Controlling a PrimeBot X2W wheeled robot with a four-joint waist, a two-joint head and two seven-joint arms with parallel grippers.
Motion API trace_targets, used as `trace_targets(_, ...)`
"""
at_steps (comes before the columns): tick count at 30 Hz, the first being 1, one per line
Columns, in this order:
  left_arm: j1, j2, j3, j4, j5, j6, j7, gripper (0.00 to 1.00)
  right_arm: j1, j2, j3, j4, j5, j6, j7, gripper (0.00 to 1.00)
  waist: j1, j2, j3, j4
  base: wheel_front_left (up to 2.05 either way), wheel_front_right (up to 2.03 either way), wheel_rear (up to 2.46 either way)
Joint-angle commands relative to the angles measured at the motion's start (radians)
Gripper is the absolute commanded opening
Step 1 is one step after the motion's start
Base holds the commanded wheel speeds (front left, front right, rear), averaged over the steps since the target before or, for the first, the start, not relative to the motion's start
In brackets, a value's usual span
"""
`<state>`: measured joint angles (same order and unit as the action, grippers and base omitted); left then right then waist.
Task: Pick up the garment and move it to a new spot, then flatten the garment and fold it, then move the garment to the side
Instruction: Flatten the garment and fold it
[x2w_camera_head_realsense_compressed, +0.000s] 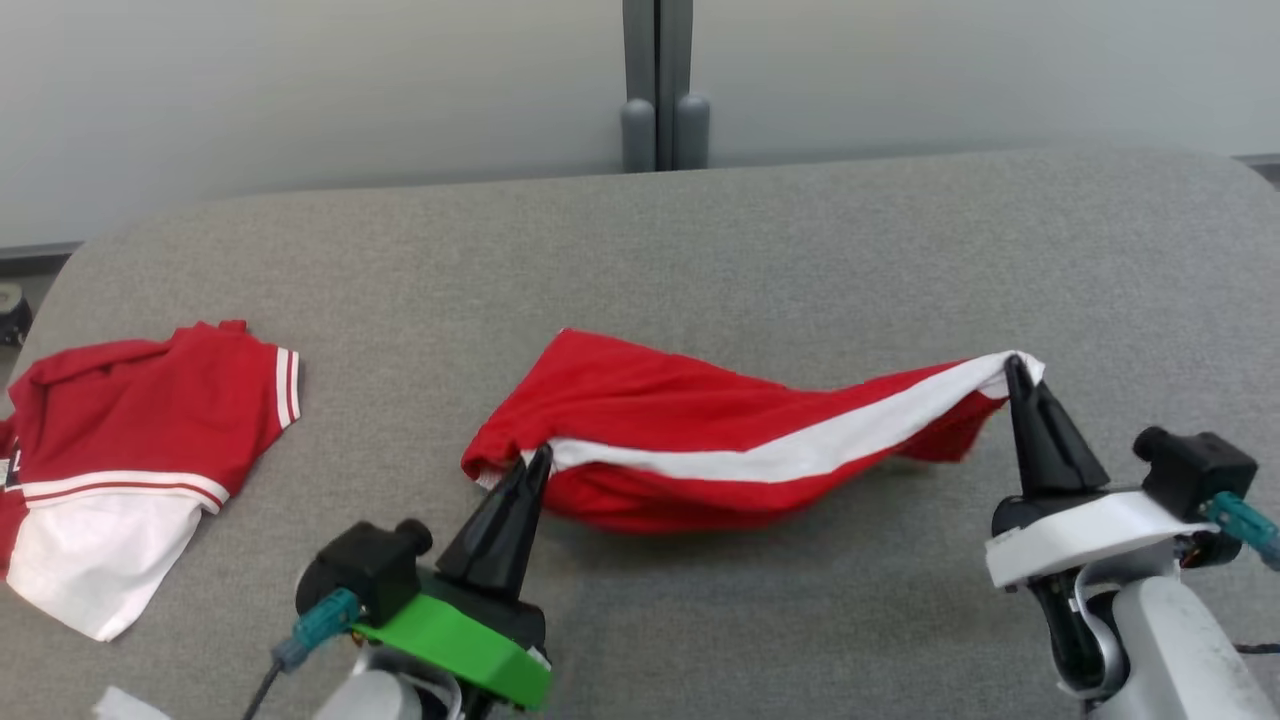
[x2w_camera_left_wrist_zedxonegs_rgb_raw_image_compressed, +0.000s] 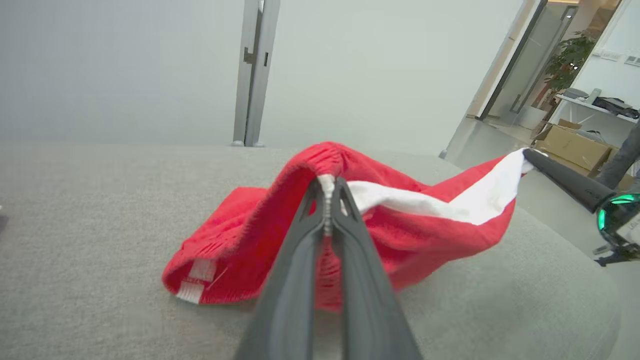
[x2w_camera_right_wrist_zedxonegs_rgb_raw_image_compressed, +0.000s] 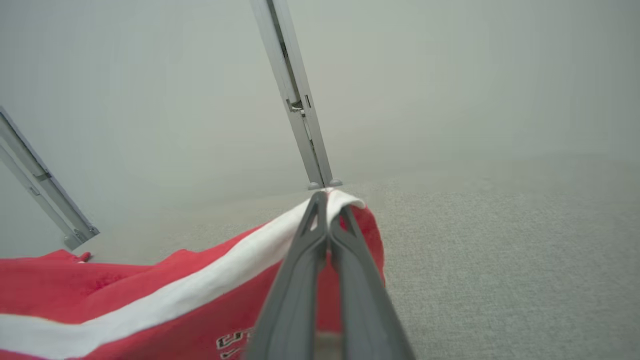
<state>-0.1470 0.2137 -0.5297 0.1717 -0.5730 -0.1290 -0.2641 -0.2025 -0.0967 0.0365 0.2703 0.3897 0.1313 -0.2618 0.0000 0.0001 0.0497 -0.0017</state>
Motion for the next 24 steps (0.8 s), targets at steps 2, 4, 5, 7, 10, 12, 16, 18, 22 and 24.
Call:
trace_targets(2, -0.08, 0.051, -0.017, -0.063, -0.027, -0.003, 0.0, 0.0, -0.008, -0.035, -0.001, -0.073, 0.04, -0.001, -0.005, 0.0, 0.0, -0.0001, -0.057, -0.018, 0.0, 0.0, 0.0)
trace_targets(4, -0.155, 0.104, -0.041, -0.108, -0.041, -0.003, 0.007, 0.0, -0.032, -0.061, -0.002, -0.134, 0.068, -0.001, -0.005, 0.0, 0.0, -0.0001, -0.064, -0.026, 0.0, 0.0, 0.0)
trace_targets(5, -0.204, 0.13, -0.052, -0.132, -0.056, -0.003, 0.021, 0.0, -0.05, -0.08, -0.002, -0.166, 0.081, -0.001, -0.005, 0.0, 0.0, -0.0001, -0.065, -0.03, 0.0, 0.0, 0.0)
trace_targets(7, -0.298, 0.177, -0.069, -0.168, -0.085, -0.003, 0.062, 0.0, -0.092, -0.117, -0.002, -0.217, 0.101, -0.001, -0.005, 0.0, 0.0, -0.0001, -0.062, -0.042, 0.0, 0.0, 0.0)
trace_targets(10, -0.438, 0.228, -0.065, -0.19, -0.153, -0.003, 0.135, 0.0, -0.184, -0.176, 0.004, -0.283, 0.108, -0.001, 0.038, 0.0, 0.0, -0.0001, -0.039, -0.061, 0.0, 0.0, 0.0)
trace_targets(12, -0.512, 0.243, -0.054, -0.18, -0.196, -0.003, 0.185, 0.0, -0.244, -0.2, 0.007, -0.307, 0.1, -0.001, 0.074, 0.0, 0.0, -0.0001, -0.008, -0.073, 0.0, 0.0, 0.0)
trace_targets(16, -0.661, 0.246, -0.045, -0.122, -0.277, -0.003, 0.255, 0.0, -0.396, -0.243, 0.023, -0.293, 0.081, -0.001, 0.132, 0.0, 0.0, -0.0001, 0.074, -0.095, 0.0, 0.0, 0.0)
trace_targets(18, -0.715, 0.24, -0.046, -0.07, -0.303, -0.003, 0.262, 0.0, -0.473, -0.249, 0.029, -0.243, 0.08, -0.001, 0.139, 0.0, 0.0, -0.0001, 0.115, -0.105, 0.0, 0.0, 0.0)
trace_targets(22, -0.822, 0.229, -0.08, 0.029, -0.311, -0.002, 0.244, 0.0, -0.629, -0.254, 0.065, -0.122, 0.045, -0.001, 0.111, 0.0, 0.0, -0.0001, 0.199, -0.124, 0.0, 0.0, 0.0)
trace_targets(24, -0.885, 0.23, -0.086, 0.085, -0.299, -0.002, 0.208, 0.0, -0.711, -0.245, 0.077, -0.058, 0.017, -0.001, 0.081, 0.0, 0.0, -0.0001, 0.238, -0.134, 0.0, 0.0, 0.0)
